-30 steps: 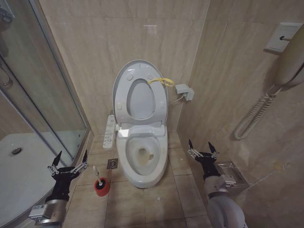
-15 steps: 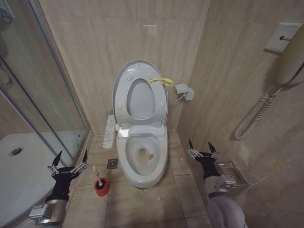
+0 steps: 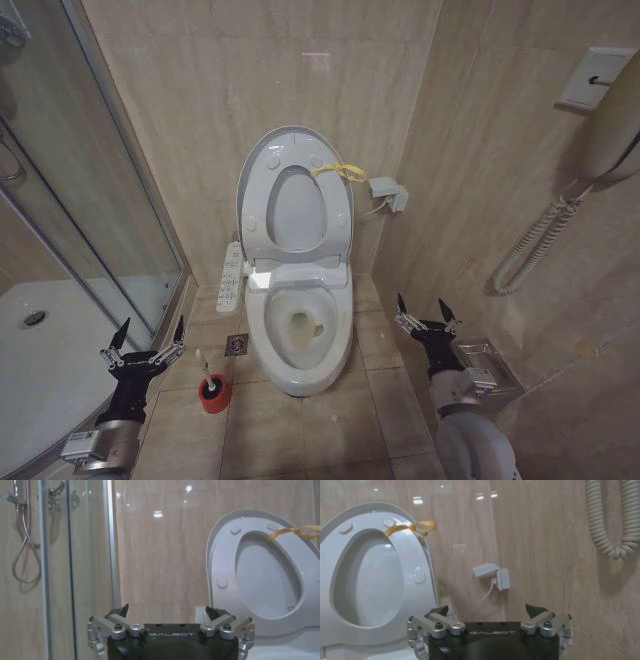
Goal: Open the toilet lid, clean the toilet bowl with a toilet brush, close the toilet lid, and flush.
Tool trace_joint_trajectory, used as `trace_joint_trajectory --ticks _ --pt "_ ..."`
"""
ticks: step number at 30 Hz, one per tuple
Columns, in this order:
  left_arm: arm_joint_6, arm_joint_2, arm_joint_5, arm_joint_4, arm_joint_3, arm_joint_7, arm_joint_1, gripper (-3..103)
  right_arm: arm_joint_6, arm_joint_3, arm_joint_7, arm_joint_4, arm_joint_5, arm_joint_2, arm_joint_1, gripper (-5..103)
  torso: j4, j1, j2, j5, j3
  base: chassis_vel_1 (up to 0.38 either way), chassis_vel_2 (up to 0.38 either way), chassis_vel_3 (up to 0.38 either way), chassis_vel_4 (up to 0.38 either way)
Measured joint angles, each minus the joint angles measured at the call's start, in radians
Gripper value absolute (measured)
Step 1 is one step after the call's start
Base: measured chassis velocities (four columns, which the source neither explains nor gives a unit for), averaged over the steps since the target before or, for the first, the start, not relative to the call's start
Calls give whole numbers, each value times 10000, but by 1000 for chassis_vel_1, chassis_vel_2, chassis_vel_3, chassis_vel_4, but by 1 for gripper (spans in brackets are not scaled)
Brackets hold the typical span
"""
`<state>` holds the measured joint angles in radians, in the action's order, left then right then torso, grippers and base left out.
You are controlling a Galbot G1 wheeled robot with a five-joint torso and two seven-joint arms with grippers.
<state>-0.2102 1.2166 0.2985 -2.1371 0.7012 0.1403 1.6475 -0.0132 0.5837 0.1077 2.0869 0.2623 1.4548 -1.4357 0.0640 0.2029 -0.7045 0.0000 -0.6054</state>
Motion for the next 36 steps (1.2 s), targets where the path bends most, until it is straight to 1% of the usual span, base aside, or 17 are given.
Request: trace_joint_trajectory --ticks 2,4,7,8,10,12,13,14,16,22,26,27,30,31,32,33,36 --pt "146 18 9 -1 -61 1 -66 100 0 3 3 0 0 -1 0 100 4 0 0 -2 0 0 0 0 0" --pt "314 40 26 -6 -127 3 -138 100 0 -1 -1 0 0 0 0 100 0 0 0 3 0 0 0 0 0" --pt "1177 167 143 -86 -485 14 -519 100 0 0 0 0 0 0 0 100 1 0 0 -1 0 0 0 0 0" --pt "1177 167 143 -86 -485 14 -519 100 0 0 0 0 0 0 0 100 1 0 0 -1 0 0 0 0 0" --pt "2017 290 265 -171 -832 30 -888 100 0 0 0 0 0 0 0 100 2 0 0 0 0 0 0 0 0" --pt "2585 373 348 -225 -1066 44 -1138 100 0 0 0 0 0 0 0 100 1 0 0 1 0 0 0 0 0" --pt "3064 449 404 -275 -1259 51 -1349 100 0 0 1 0 0 0 0 100 1 0 0 1 0 0 0 0 0" --pt "3064 449 404 -275 -1259 51 -1349 100 0 0 1 0 0 0 0 100 1 0 0 1 0 0 0 0 0" --pt "3427 488 -54 -453 -1351 -201 -1570 100 0 0 0 0 0 0 0 100 5 0 0 0 0 0 0 0 0" --pt "3112 388 -260 -713 -1062 -197 -1476 100 0 0 0 0 0 -1 0 100 -1 0 0 1 0 0 0 0 0" --pt "2448 256 -219 -956 -711 0 -1182 100 0 0 0 0 0 0 0 100 0 0 0 0 0 0 0 0 0" --pt "2448 256 -219 -956 -711 0 -1182 100 0 0 0 0 0 0 0 100 0 0 0 0 0 0 0 0 0" --pt "1682 153 -226 -1004 -617 41 -828 100 0 0 0 0 0 0 0 100 0 0 0 0 0 0 0 0 0" --pt "1289 139 -255 -835 -619 59 -675 100 0 0 0 0 0 -1 0 100 1 0 0 2 0 0 0 0 0" --pt "1289 139 -255 -835 -619 59 -675 100 0 0 0 0 0 -1 0 100 1 0 0 2 0 0 0 0 0" --pt "875 147 -321 -557 -650 58 -545 100 0 0 0 0 0 -1 1 100 0 -1 0 0 0 0 0 0 0" --pt "222 297 -594 25 -815 54 -296 100 0 0 0 0 0 0 0 100 -1 -1 0 -2 0 0 0 0 0"
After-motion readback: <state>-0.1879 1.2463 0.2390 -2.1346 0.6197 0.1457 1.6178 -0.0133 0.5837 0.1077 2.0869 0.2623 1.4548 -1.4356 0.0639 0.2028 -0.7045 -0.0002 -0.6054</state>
